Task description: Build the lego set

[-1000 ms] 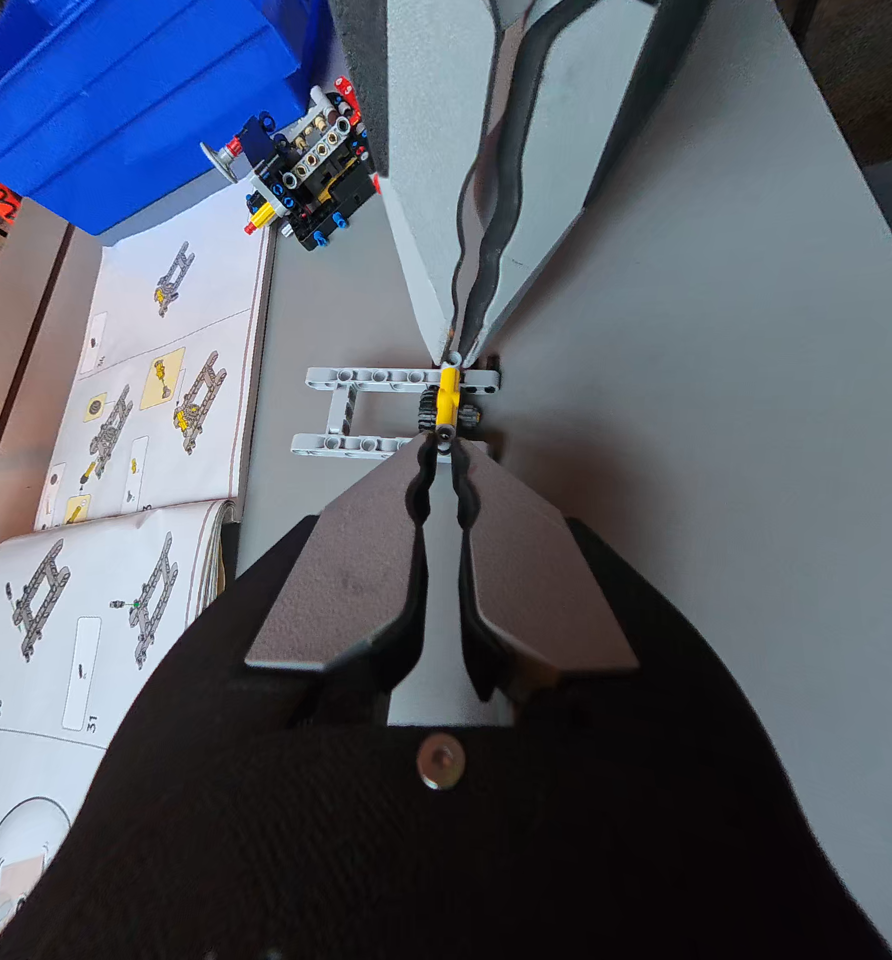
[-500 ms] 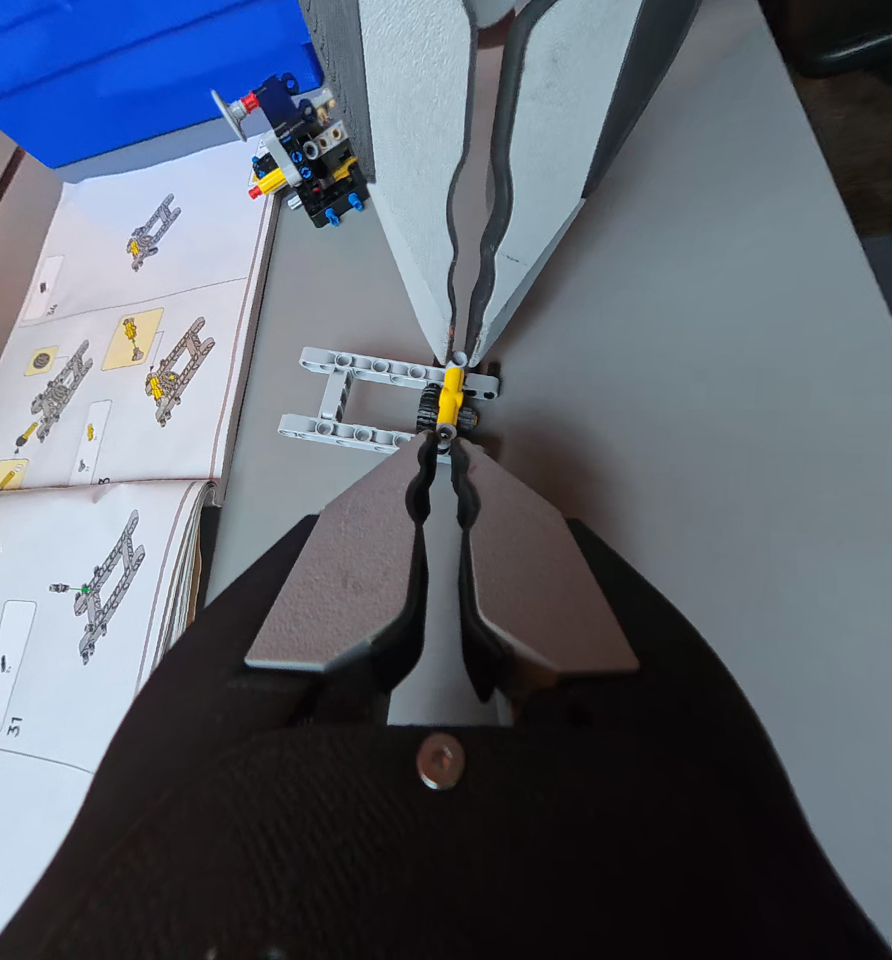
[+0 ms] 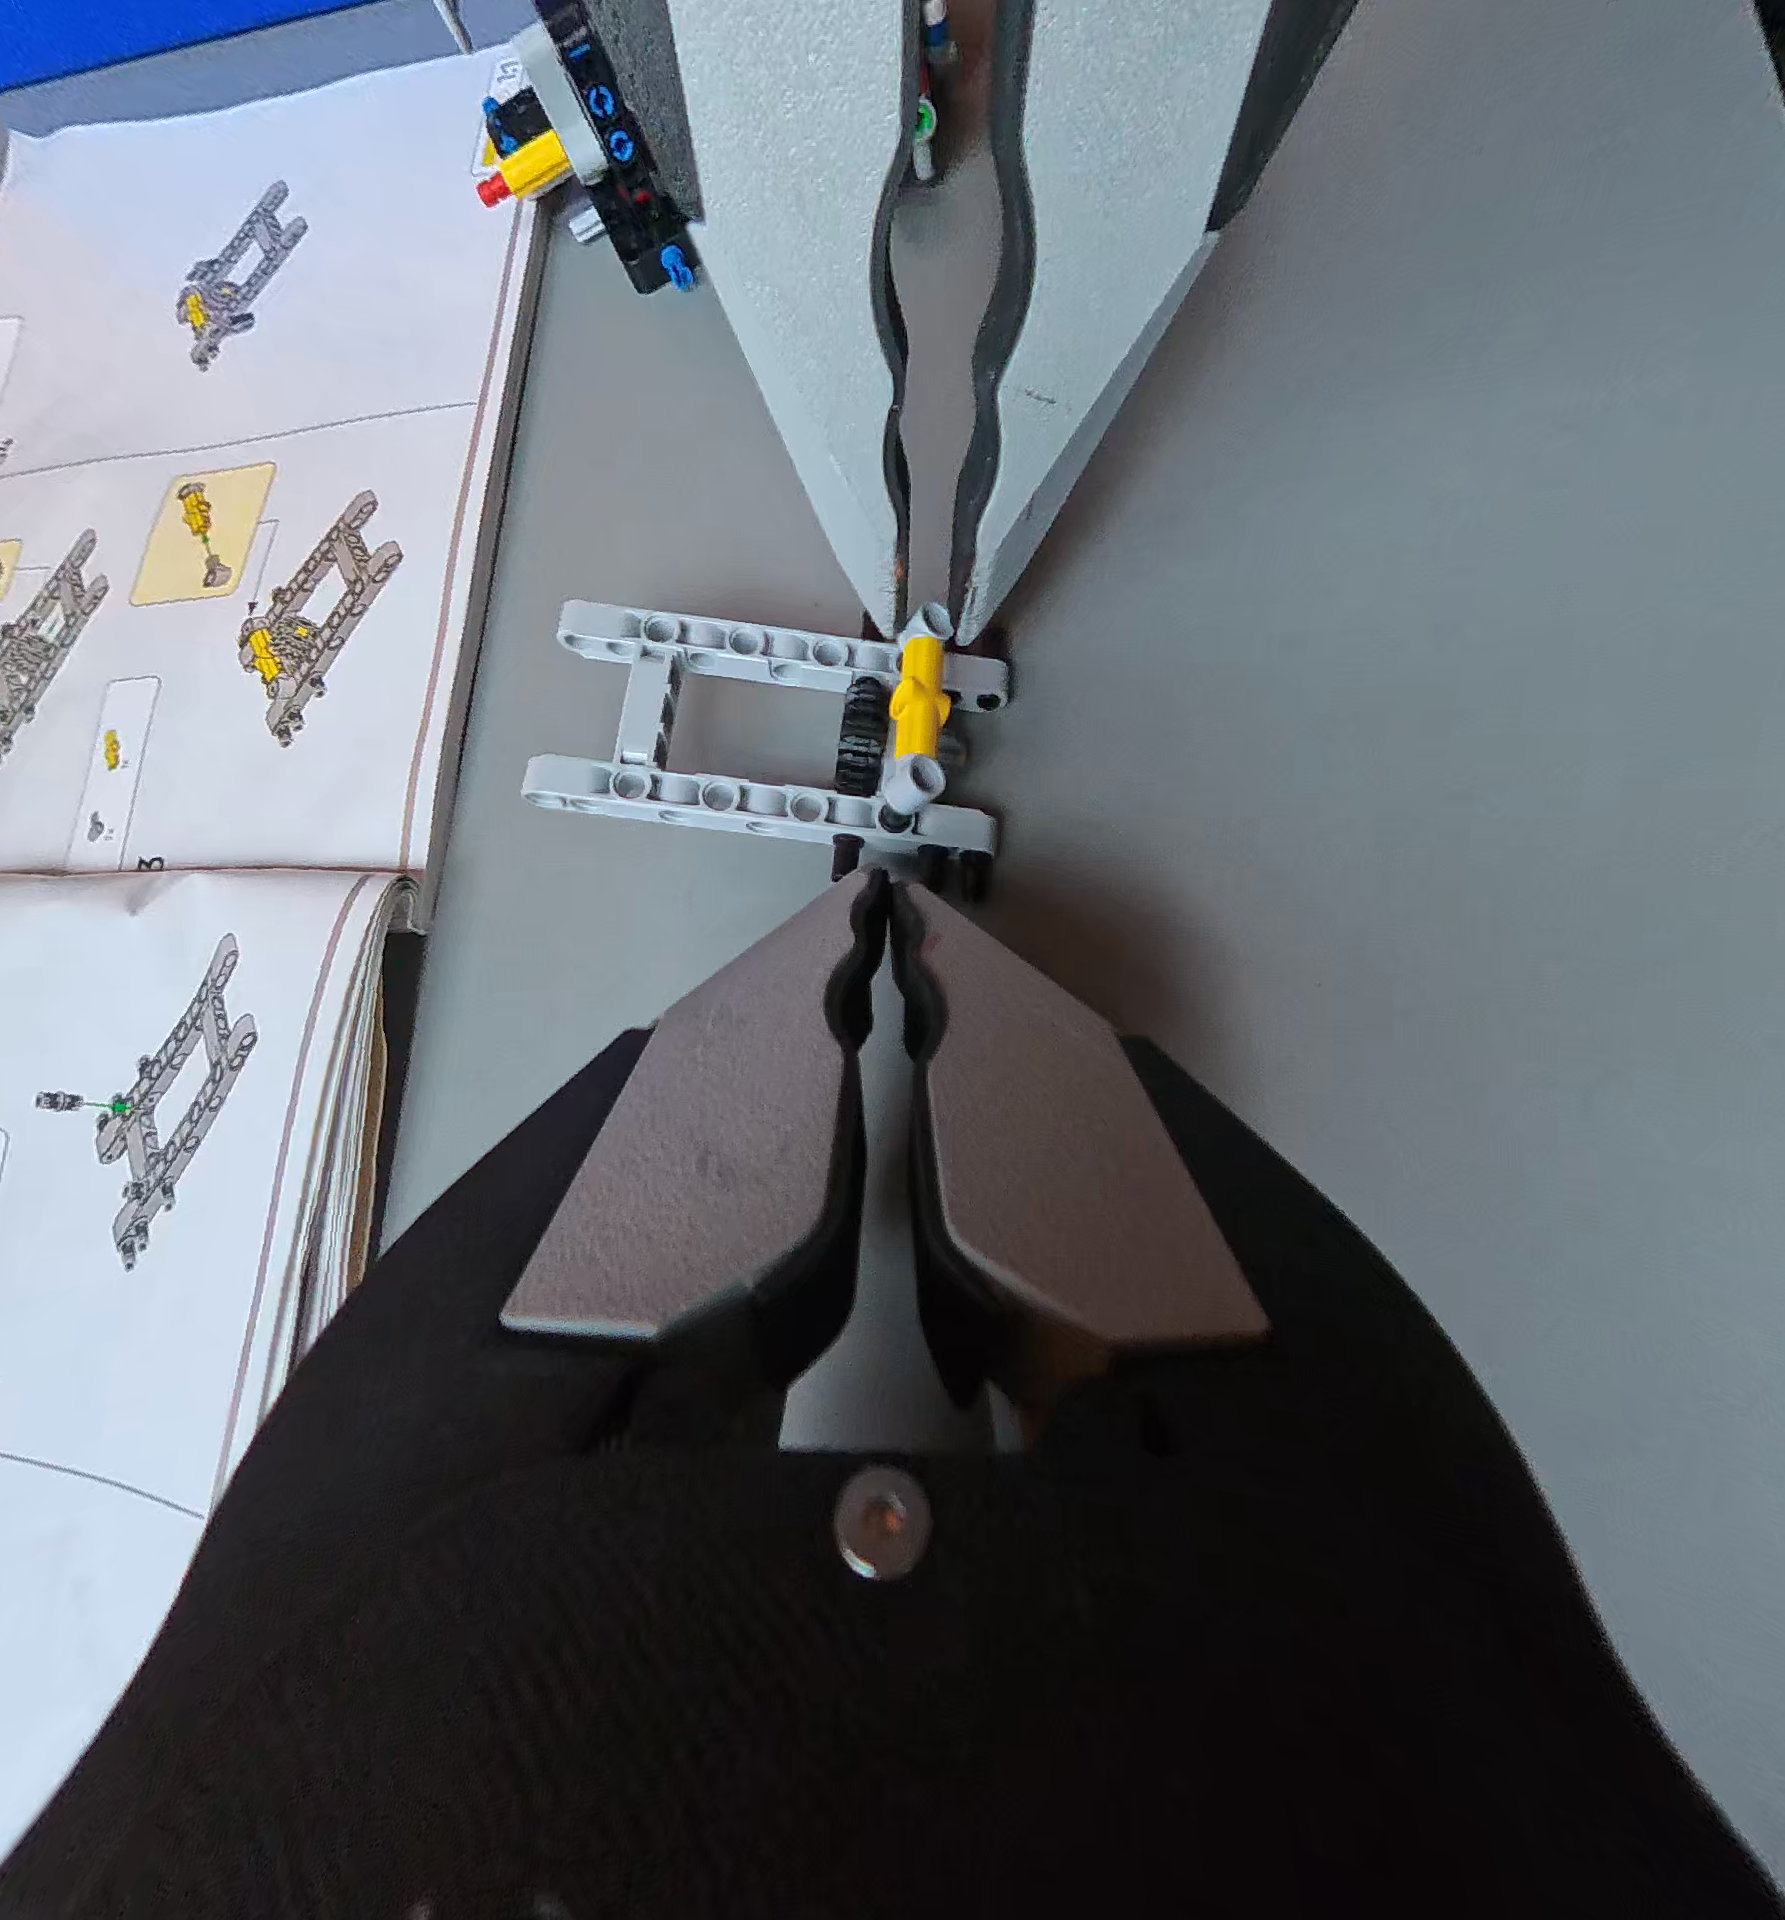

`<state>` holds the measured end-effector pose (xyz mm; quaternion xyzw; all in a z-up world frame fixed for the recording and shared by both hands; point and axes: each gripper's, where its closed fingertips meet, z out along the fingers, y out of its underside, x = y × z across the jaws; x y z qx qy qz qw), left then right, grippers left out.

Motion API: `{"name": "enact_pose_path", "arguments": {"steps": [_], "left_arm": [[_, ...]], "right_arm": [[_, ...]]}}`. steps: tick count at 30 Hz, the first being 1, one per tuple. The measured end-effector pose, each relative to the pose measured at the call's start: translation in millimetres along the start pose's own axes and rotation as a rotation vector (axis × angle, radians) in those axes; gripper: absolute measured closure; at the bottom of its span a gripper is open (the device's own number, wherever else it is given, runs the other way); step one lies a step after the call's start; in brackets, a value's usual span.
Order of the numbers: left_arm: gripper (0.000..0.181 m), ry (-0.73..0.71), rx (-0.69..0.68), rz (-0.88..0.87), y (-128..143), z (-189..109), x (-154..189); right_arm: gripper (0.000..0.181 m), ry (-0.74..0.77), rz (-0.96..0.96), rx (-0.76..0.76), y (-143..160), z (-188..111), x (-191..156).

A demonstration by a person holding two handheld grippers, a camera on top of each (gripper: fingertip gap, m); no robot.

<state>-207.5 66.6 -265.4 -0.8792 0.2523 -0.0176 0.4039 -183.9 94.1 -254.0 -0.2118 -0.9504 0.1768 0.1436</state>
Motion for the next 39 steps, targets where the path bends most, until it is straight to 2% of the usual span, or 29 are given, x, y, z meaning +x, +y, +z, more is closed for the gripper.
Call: {"name": "enact_pose_path", "arguments": {"steps": [5, 9, 13, 17, 24, 26, 29, 35, 39], "left_arm": [[0.181, 0.015, 0.053, 0.009, -7, -5, 2], [0.181, -0.004, 0.037, 0.003, -5, -3, -1], [0.169, 0.006, 0.058, -0.018, -6, -6, -1], [0.167, 0.013, 0.108, -0.033, -13, -11, -1], [0.161, 0.032, 0.175, -0.053, -34, -12, -2], [0.163, 0.051, 0.18, -0.06, -38, -10, -3], [0.176, 0.059, 0.17, -0.048, -36, -6, -2], [0.177, 0.081, 0.117, -0.077, -27, 2, -3], [0.177, 0.109, 0.133, -0.119, -28, 0, -4]], "right_arm": [[0.176, 0.021, -0.016, -0.034, 5, 2, 3], [0.176, -0.01, 0.019, -0.021, 4, 1, 3], [0.177, -0.049, 0.077, 0.064, 1, -5, -1], [0.178, -0.116, 0.177, 0.161, -2, -11, -5], [0.178, -0.151, 0.236, 0.212, -1, -11, 3], [0.178, -0.167, 0.225, 0.219, -5, -12, 4], [0.178, -0.19, 0.209, 0.215, -7, -13, 4], [0.178, -0.167, 0.189, 0.216, -3, -8, 11], [0.177, -0.14, 0.159, 0.227, -3, -5, 12]]}}
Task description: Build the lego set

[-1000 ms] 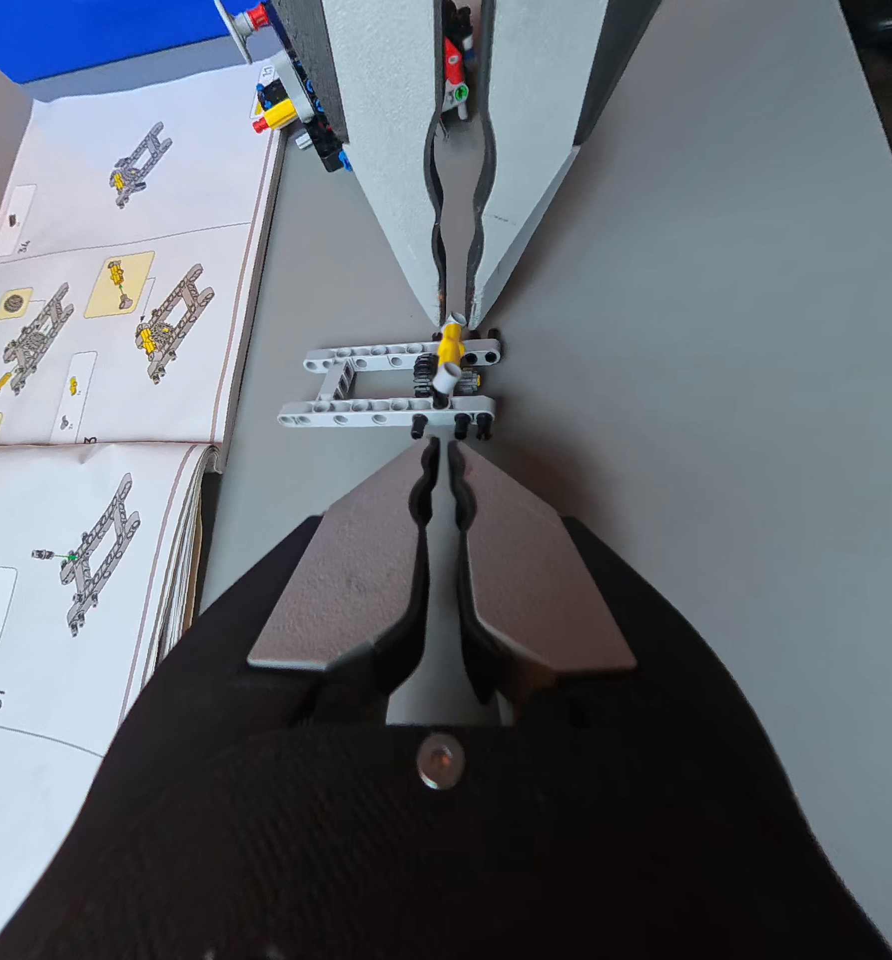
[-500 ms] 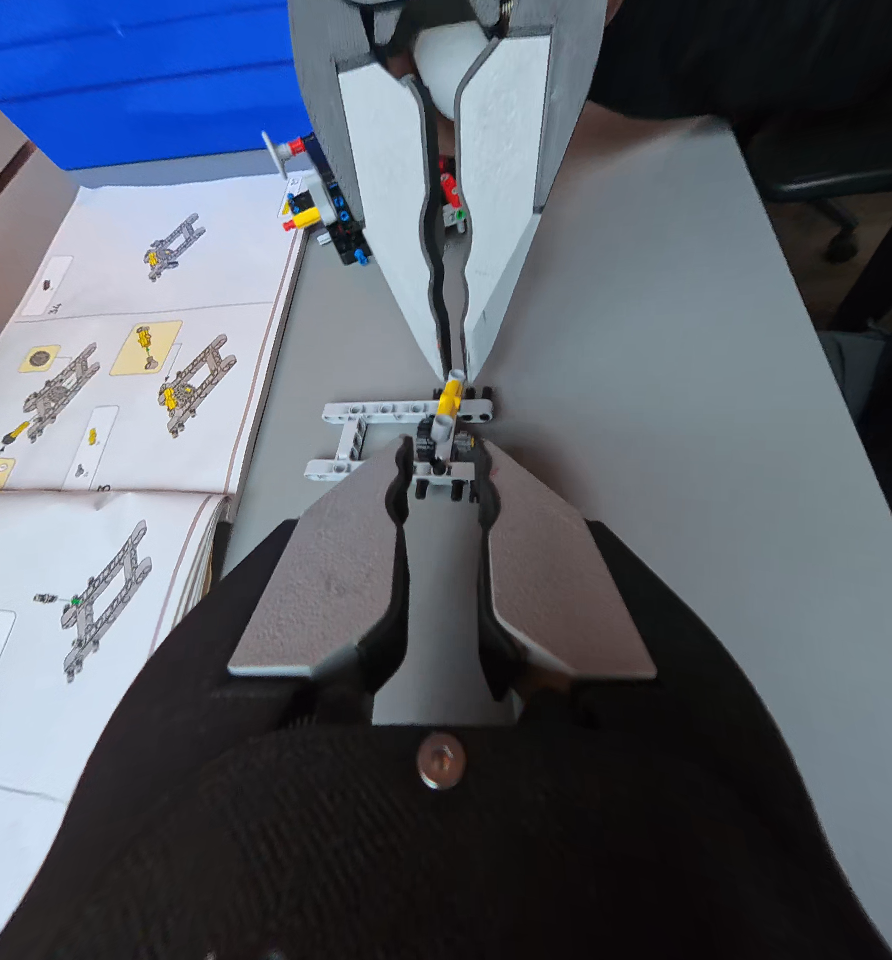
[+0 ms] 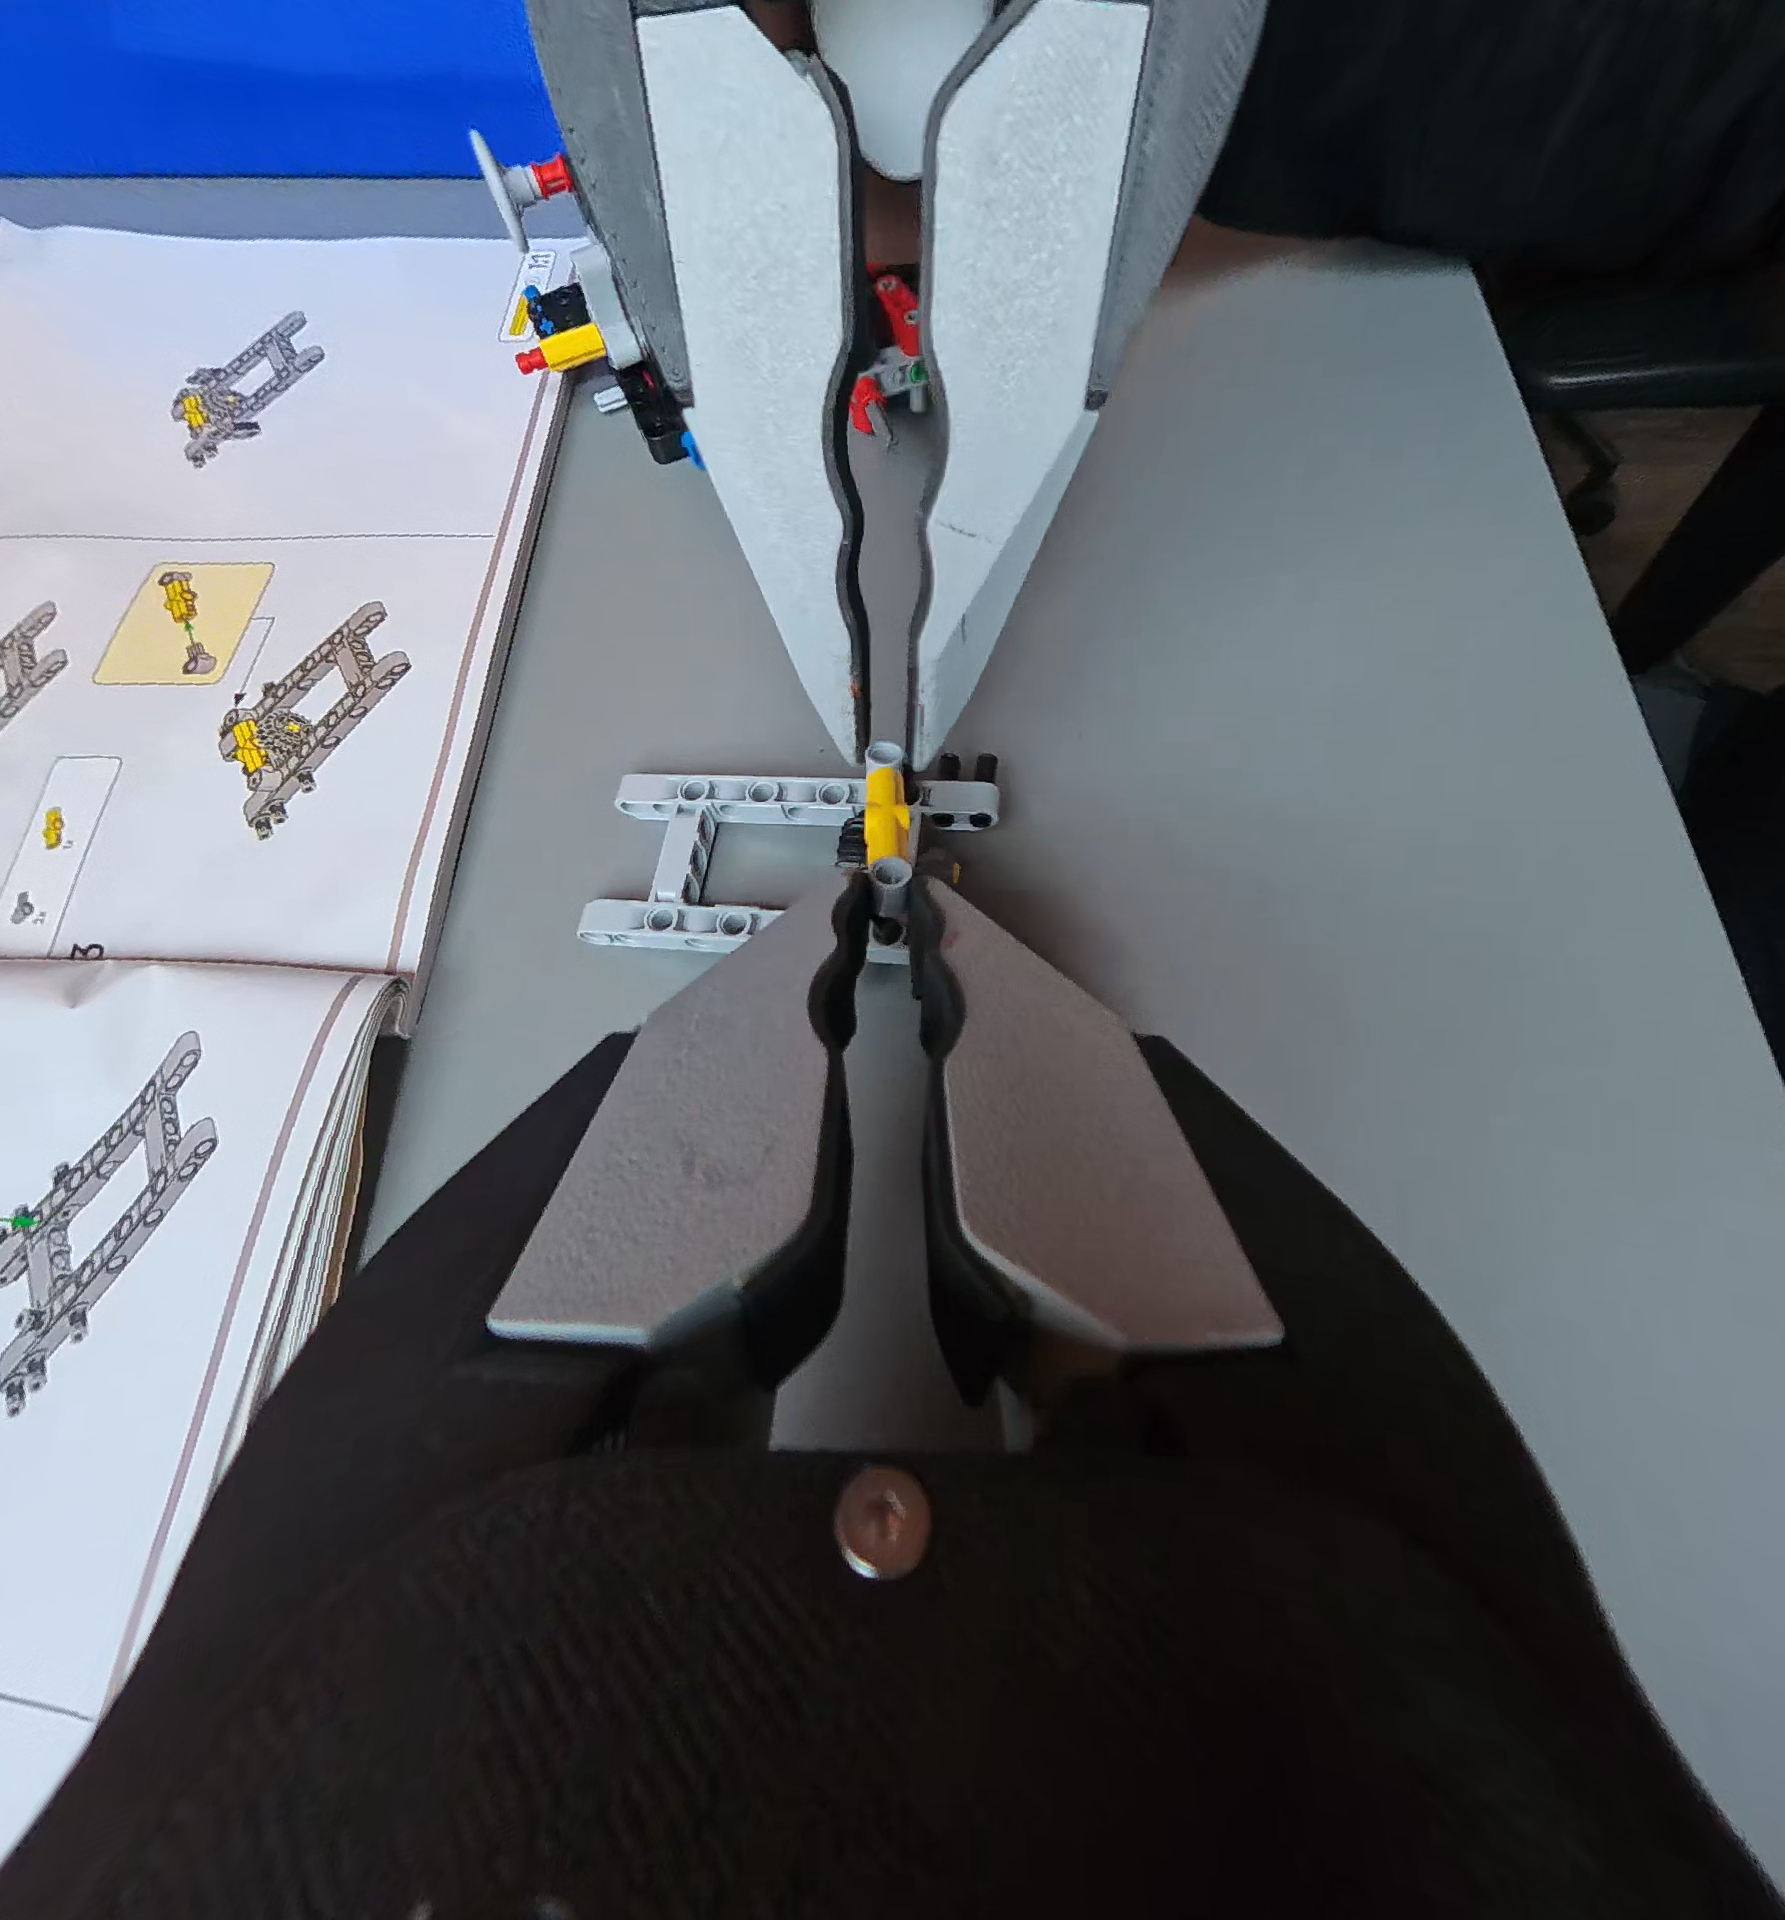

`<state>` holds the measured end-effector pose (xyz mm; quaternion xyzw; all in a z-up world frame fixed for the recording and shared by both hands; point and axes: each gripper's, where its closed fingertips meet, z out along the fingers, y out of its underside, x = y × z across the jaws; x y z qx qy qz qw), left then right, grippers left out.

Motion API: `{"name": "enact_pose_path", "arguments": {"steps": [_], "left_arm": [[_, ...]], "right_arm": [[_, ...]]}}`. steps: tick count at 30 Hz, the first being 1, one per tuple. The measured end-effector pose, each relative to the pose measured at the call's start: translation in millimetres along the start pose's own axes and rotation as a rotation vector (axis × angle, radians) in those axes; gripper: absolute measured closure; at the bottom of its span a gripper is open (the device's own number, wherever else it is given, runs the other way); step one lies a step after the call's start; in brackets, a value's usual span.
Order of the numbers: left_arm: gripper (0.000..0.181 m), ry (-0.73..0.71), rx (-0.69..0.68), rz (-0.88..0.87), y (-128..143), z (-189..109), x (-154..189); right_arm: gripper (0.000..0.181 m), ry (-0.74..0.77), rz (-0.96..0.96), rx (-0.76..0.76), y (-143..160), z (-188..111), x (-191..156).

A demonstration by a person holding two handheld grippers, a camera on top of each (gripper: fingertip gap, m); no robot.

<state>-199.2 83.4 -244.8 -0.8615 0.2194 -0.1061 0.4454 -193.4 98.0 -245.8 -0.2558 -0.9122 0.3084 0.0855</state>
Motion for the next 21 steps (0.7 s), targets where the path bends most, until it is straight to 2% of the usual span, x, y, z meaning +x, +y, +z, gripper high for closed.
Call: {"name": "enact_pose_path", "arguments": {"steps": [3, 5, 8, 11, 21], "left_arm": [[0.177, 0.004, 0.009, -0.014, -1, -1, -1], [0.177, 0.007, 0.016, -0.018, -1, -1, -1], [0.177, 0.006, 0.01, -0.007, 0, 1, 0], [0.177, -0.011, 0.0, 0.024, 0, 2, 1], [0.177, -0.019, 0.004, 0.045, 0, 2, 3]], "right_arm": [[0.164, 0.03, -0.022, 0.03, -3, 1, 3], [0.162, 0.032, -0.033, 0.065, -7, 0, 3], [0.172, 0.037, -0.062, 0.099, -14, 0, 0], [0.178, 0.068, -0.092, 0.066, -14, 3, -1], [0.179, 0.167, -0.133, -0.029, -14, 2, -2]]}}
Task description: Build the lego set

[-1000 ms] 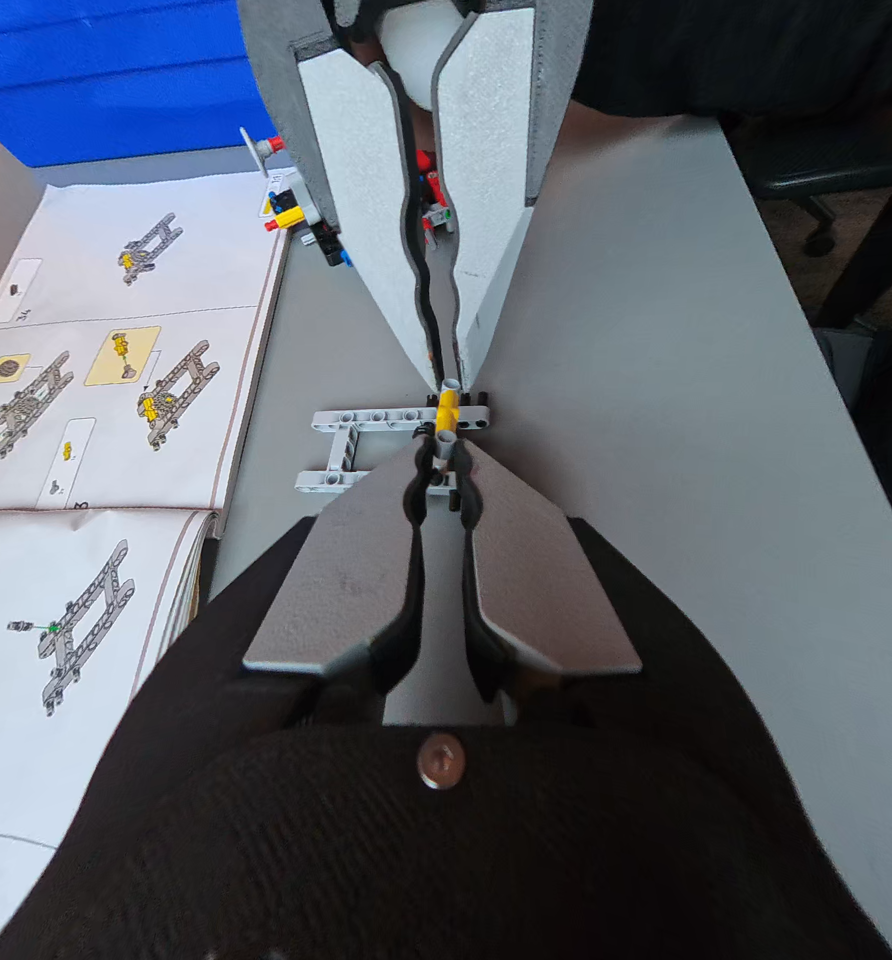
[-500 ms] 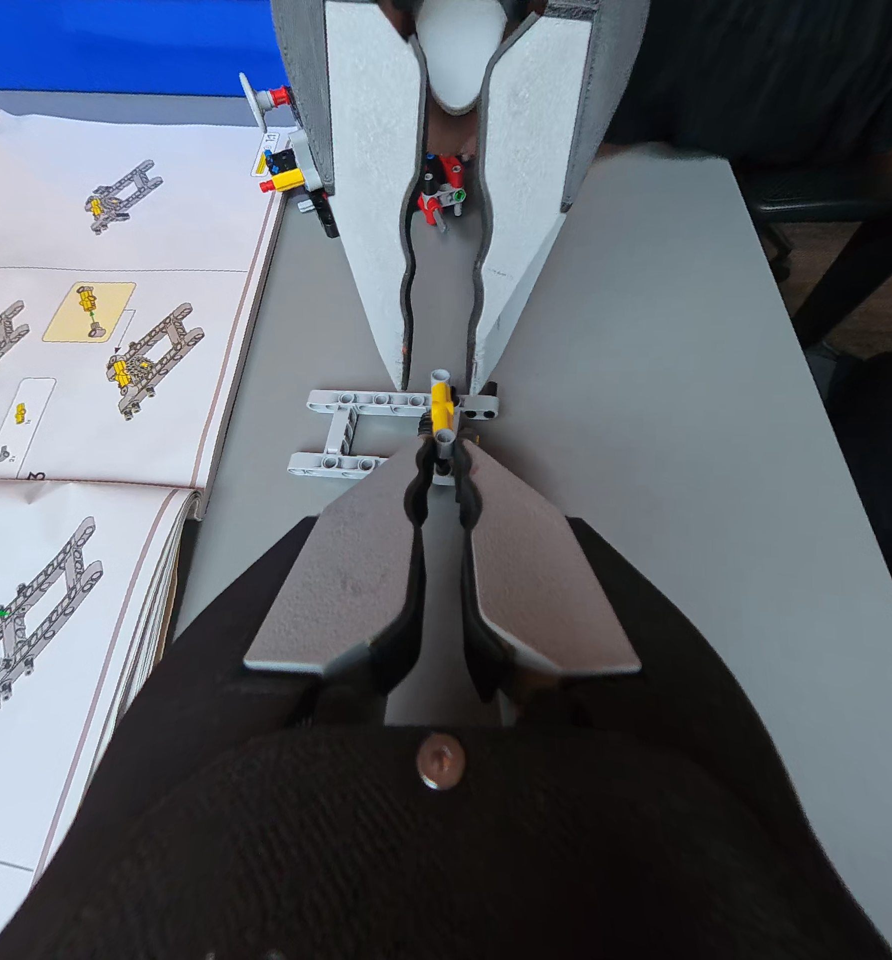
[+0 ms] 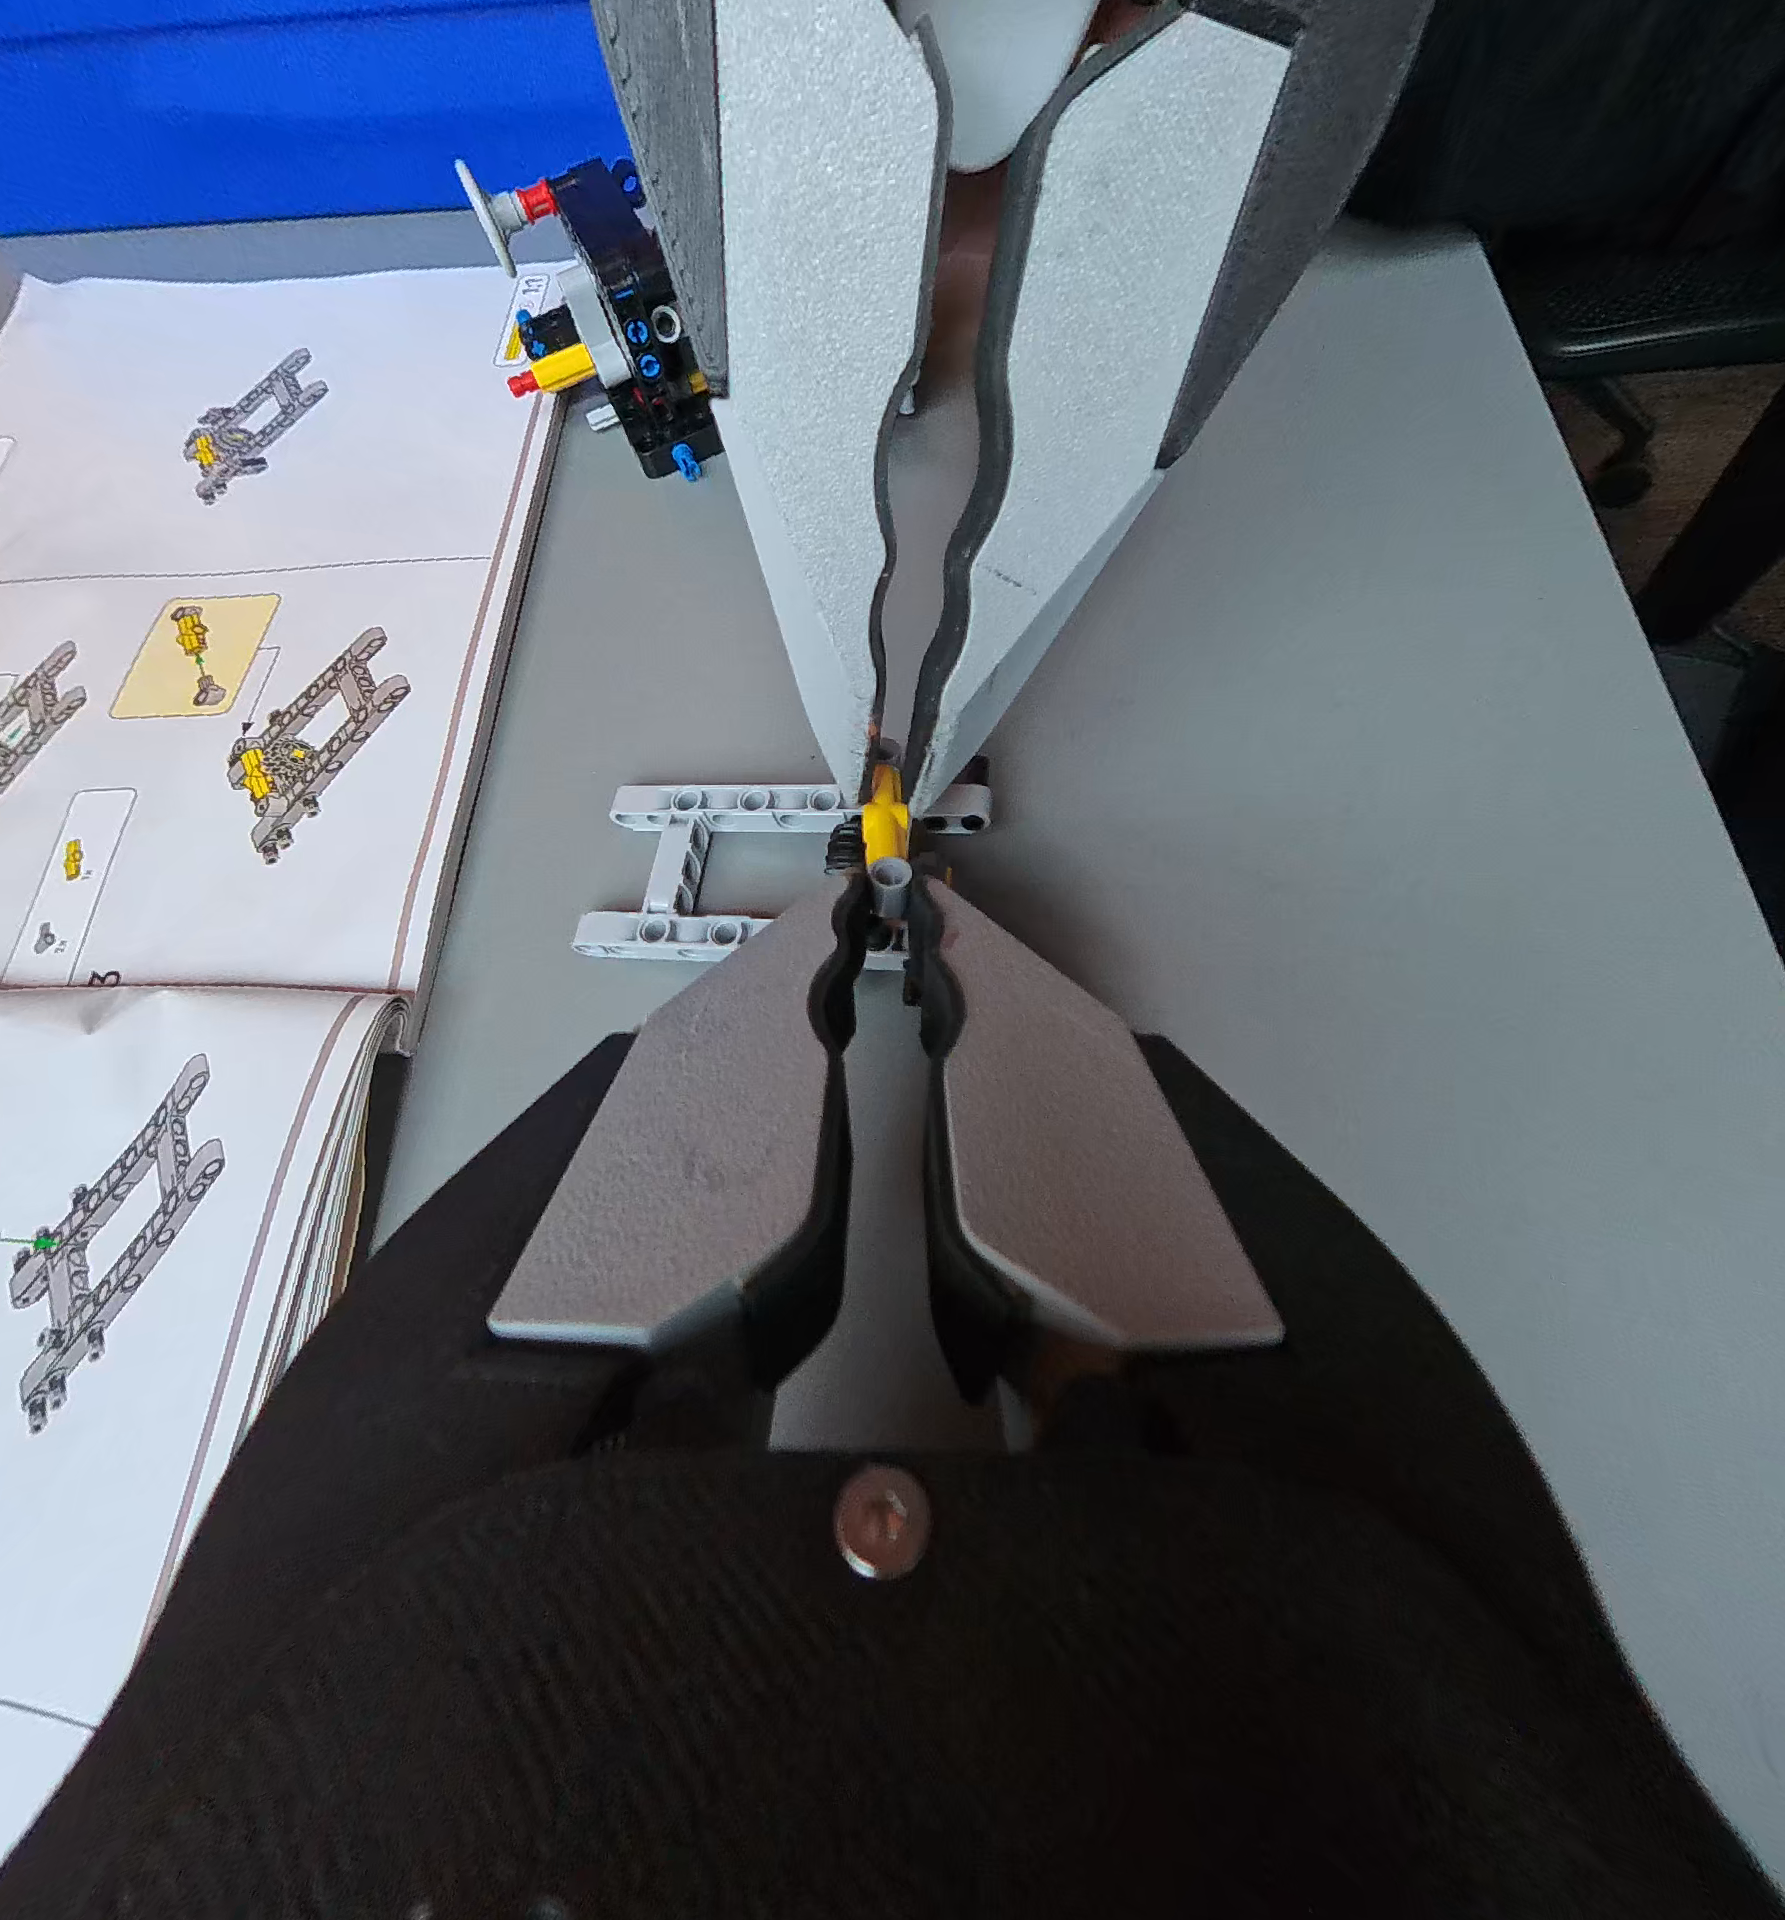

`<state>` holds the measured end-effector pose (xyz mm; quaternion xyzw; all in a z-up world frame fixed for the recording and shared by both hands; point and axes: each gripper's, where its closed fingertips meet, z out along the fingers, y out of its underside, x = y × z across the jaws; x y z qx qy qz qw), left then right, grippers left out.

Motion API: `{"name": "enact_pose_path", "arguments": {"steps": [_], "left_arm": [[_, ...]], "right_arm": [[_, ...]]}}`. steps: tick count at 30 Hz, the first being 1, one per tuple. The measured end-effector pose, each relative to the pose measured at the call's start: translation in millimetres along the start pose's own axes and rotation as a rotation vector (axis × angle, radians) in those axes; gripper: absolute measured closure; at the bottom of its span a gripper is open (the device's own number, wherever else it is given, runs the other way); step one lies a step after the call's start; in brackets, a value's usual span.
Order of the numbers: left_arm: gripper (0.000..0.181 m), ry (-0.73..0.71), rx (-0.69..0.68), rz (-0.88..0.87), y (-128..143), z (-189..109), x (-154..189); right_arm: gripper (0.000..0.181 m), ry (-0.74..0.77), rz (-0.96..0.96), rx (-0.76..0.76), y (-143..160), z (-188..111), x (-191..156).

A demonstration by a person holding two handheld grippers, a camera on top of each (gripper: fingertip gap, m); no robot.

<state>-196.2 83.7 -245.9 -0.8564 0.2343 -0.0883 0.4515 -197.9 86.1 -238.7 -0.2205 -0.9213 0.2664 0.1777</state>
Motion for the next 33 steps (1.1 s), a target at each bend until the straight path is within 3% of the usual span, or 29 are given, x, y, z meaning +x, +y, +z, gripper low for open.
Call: {"name": "enact_pose_path", "arguments": {"steps": [15, 23, 30, 33], "left_arm": [[0.177, 0.004, 0.006, -0.006, -1, 0, 0], [0.177, -0.022, 0.018, -0.015, -1, -3, -6], [0.177, -0.02, -0.01, 0.004, 2, 0, -3], [0.177, -0.026, -0.01, 0.006, 2, 0, -4]], "right_arm": [[0.179, -0.012, 0.019, 0.015, -1, -2, 0], [0.181, -0.055, 0.104, 0.099, 0, -19, 7], [0.181, -0.079, 0.108, 0.105, 2, -9, 5], [0.172, -0.078, 0.103, 0.094, 2, -2, 3]]}}
